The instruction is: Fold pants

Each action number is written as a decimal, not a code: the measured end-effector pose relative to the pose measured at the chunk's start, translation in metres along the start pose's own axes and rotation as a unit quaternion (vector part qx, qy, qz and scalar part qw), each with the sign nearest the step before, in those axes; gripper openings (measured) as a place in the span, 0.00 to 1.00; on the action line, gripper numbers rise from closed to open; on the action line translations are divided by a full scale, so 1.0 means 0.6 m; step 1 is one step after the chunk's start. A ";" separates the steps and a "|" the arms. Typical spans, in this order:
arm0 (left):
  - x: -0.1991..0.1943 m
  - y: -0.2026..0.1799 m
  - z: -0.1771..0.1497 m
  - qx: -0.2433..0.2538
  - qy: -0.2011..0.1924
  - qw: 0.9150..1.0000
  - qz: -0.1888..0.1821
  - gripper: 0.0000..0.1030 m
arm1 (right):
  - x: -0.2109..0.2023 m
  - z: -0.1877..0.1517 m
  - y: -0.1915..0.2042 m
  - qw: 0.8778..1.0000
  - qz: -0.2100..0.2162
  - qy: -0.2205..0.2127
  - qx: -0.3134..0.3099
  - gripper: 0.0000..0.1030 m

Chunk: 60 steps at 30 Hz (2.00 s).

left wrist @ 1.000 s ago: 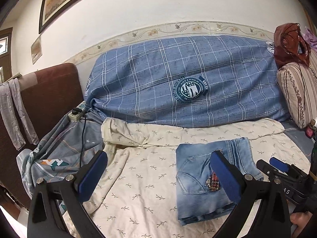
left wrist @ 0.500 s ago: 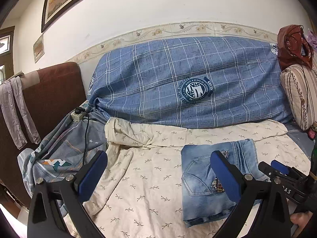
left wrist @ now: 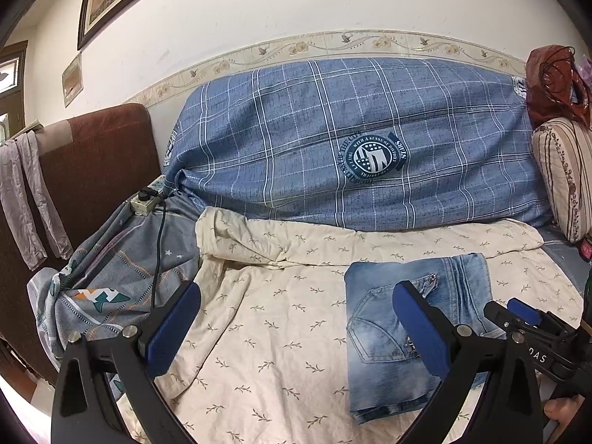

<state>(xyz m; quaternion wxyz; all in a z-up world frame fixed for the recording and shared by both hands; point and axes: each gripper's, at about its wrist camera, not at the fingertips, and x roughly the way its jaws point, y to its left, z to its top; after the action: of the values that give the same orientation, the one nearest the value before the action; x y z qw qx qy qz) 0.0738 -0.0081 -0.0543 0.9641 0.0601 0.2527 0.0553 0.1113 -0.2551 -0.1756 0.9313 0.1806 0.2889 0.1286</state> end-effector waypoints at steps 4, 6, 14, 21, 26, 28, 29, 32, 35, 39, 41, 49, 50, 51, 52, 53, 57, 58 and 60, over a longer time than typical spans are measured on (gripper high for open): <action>0.009 0.000 -0.003 -0.001 0.005 1.000 -0.001 1.00 | 0.005 0.000 0.002 1.000 -0.001 0.003 -0.001 0.68; 0.013 -0.002 -0.004 0.000 0.007 1.000 -0.003 1.00 | 0.007 0.000 0.001 1.000 -0.003 0.004 0.000 0.68; 0.039 -0.009 -0.013 0.005 0.022 1.000 -0.009 1.00 | 0.014 0.003 -0.007 1.000 -0.007 0.008 0.011 0.68; 0.128 -0.024 -0.054 0.009 0.124 0.989 -0.086 1.00 | 0.023 0.007 -0.039 0.999 -0.010 0.019 0.047 0.73; 0.194 -0.024 -0.088 -0.010 0.184 0.975 -0.126 1.00 | 0.038 0.003 -0.089 0.992 0.000 0.054 0.111 0.74; 0.218 -0.021 -0.094 -0.023 0.205 0.967 -0.148 1.00 | 0.041 0.002 -0.111 0.988 0.005 0.063 0.140 0.74; 0.230 -0.021 -0.097 -0.028 0.214 0.964 -0.156 1.00 | 0.044 0.001 -0.120 0.986 0.012 0.068 0.153 0.74; 0.251 -0.023 -0.100 -0.032 0.225 0.961 -0.158 1.00 | 0.051 -0.001 -0.137 0.980 0.019 0.078 0.180 0.74; 0.260 -0.024 -0.098 -0.035 0.226 0.959 -0.168 1.00 | 0.059 0.001 -0.141 0.979 0.015 0.084 0.184 0.74; 0.255 -0.032 -0.095 -0.024 0.213 0.964 -0.157 1.00 | 0.066 0.003 -0.138 0.980 0.009 0.086 0.180 0.74; 0.248 -0.032 -0.091 -0.022 0.202 0.967 -0.154 1.00 | 0.068 0.005 -0.136 0.980 0.010 0.082 0.180 0.74; 0.226 -0.035 -0.076 -0.003 0.167 0.977 -0.133 1.00 | 0.070 0.005 -0.129 0.982 0.003 0.082 0.170 0.74; 0.223 -0.035 -0.074 0.000 0.163 0.978 -0.132 1.00 | 0.070 0.005 -0.130 0.982 0.004 0.082 0.172 0.74; 0.221 -0.035 -0.074 0.001 0.161 0.978 -0.133 1.00 | 0.071 0.005 -0.130 0.982 0.004 0.083 0.173 0.74; 0.220 -0.035 -0.073 0.001 0.159 0.978 -0.133 1.00 | 0.071 0.004 -0.130 0.981 0.003 0.083 0.173 0.74; 0.219 -0.035 -0.072 0.001 0.158 0.979 -0.132 1.00 | 0.071 0.004 -0.130 0.982 0.003 0.083 0.172 0.74; 0.220 -0.034 -0.072 0.000 0.158 0.979 -0.128 1.00 | 0.073 0.004 -0.127 0.982 0.004 0.085 0.169 0.74; 0.220 -0.035 -0.072 0.000 0.159 0.979 -0.128 1.00 | 0.073 0.004 -0.128 0.982 0.004 0.086 0.170 0.74; 0.220 -0.036 -0.073 0.001 0.158 0.979 -0.129 1.00 | 0.072 0.003 -0.129 0.982 0.003 0.085 0.169 0.74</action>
<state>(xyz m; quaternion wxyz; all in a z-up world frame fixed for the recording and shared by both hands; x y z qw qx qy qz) 0.1681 -0.0074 -0.1587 0.9108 0.0188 0.4079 -0.0607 0.1575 -0.3104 -0.2270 0.8590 0.3247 0.3842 0.0950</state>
